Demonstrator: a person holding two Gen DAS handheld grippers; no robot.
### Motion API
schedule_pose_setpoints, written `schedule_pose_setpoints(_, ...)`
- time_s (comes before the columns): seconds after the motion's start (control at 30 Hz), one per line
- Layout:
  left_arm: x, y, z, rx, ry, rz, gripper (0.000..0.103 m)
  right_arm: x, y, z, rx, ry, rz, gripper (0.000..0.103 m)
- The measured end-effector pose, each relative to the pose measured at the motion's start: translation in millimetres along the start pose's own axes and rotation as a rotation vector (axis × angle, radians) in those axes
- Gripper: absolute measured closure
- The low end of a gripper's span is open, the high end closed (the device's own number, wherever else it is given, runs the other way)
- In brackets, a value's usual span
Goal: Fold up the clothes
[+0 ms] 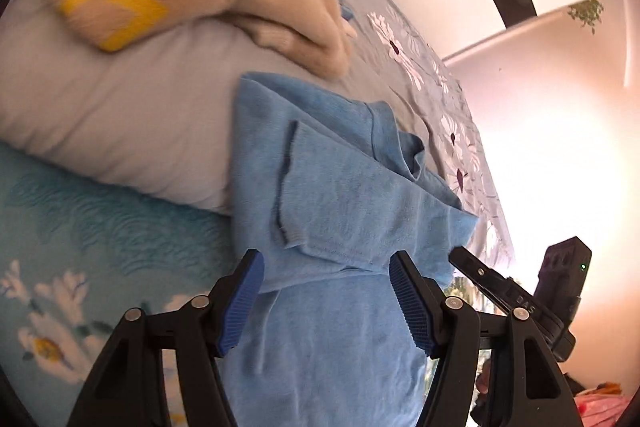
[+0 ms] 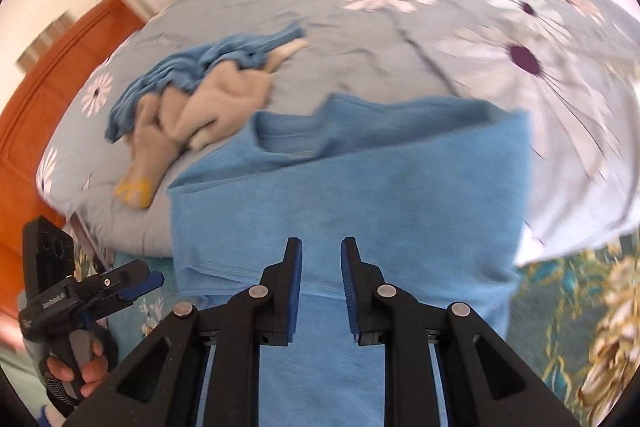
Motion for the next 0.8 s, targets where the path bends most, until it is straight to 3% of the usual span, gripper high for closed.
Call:
schedule_pose_setpoints(0.2, -5.2, 22.7, -11.0, 0.024, -0.070, -0.029, 0.038, 32.1, -5.0, 34.0, 0.019, 0.091, -0.029, 0.083)
schedule_pose_setpoints(0.37, -9.1, 19.2, -12.7, 0.065, -0.096, 0.008, 0.064, 45.9, -7.6, 46.9, 0.019, 0.128, -0.023, 0.083)
schedule_pose_setpoints(0.5, -7.2, 8.7, -7.3, 0.058, -0.055, 0.057, 0.100, 44.4, -11.5, 51.6, 0.013, 0.142, -0.002, 0.083)
schedule_pose_setpoints(0.8, -3.4, -11.4, -2.1, 0.031, 0.021, 0.151, 0.100, 38.2, -25.4, 60.1, 0.027, 0.146, 0.043, 0.083)
Point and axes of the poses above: each gripper's, at about its wrist camera, not at the fingertips, and y roughly the way its jaws point, z to its right, x to its underside, the point moved 2 cm from there along y, roughly the way its jaws point, and after that the axes turned 13 degrees about -y, right-handed, at the moved point
